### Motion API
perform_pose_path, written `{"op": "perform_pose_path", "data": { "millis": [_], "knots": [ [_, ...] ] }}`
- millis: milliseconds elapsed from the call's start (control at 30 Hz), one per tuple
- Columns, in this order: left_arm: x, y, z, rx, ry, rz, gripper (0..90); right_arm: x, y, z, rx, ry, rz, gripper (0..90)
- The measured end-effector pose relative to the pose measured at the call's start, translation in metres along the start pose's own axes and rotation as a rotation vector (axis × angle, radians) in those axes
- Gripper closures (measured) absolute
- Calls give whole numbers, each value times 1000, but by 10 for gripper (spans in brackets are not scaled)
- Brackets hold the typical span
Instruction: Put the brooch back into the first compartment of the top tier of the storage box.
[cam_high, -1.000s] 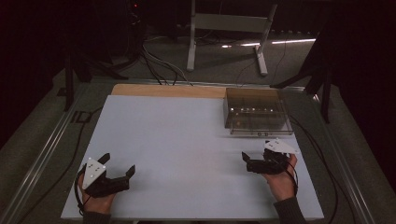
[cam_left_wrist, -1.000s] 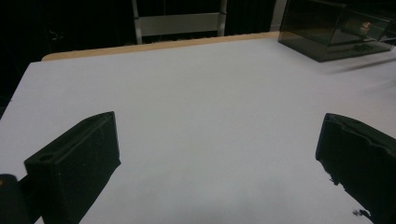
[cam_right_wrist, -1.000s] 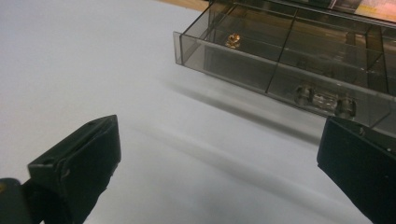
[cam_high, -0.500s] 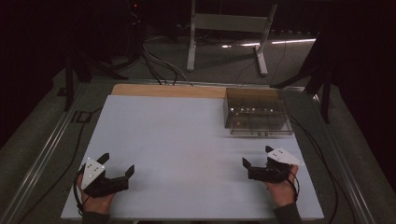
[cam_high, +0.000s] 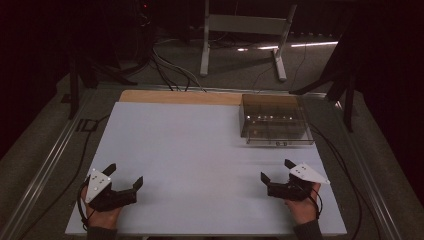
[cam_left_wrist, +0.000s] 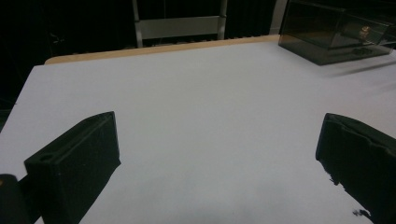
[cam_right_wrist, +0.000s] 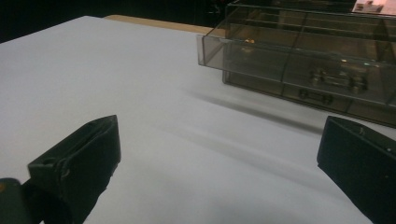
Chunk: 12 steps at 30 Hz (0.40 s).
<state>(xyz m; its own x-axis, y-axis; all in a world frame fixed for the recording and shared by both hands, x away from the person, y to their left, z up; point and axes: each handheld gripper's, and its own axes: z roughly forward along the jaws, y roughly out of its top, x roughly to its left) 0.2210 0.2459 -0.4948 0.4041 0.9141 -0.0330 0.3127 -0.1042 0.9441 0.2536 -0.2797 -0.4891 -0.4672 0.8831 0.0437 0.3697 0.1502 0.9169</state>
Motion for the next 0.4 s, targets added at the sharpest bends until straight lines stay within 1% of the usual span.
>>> {"op": "perform_pose_path", "data": {
  "millis": [133, 300, 400],
  "knots": [
    [0, 0, 0, 0, -2, 4, 4, -3, -4, -6, -13, -3, 12, 0],
    [-1, 1, 0, 0, -2, 7, 4, -8, -8, -14, -15, -18, 14, 0],
    [0, 0, 2, 4, -3, 6, 4, -10, -10, -15, -8, -28, 19, 0]
  ]
}}
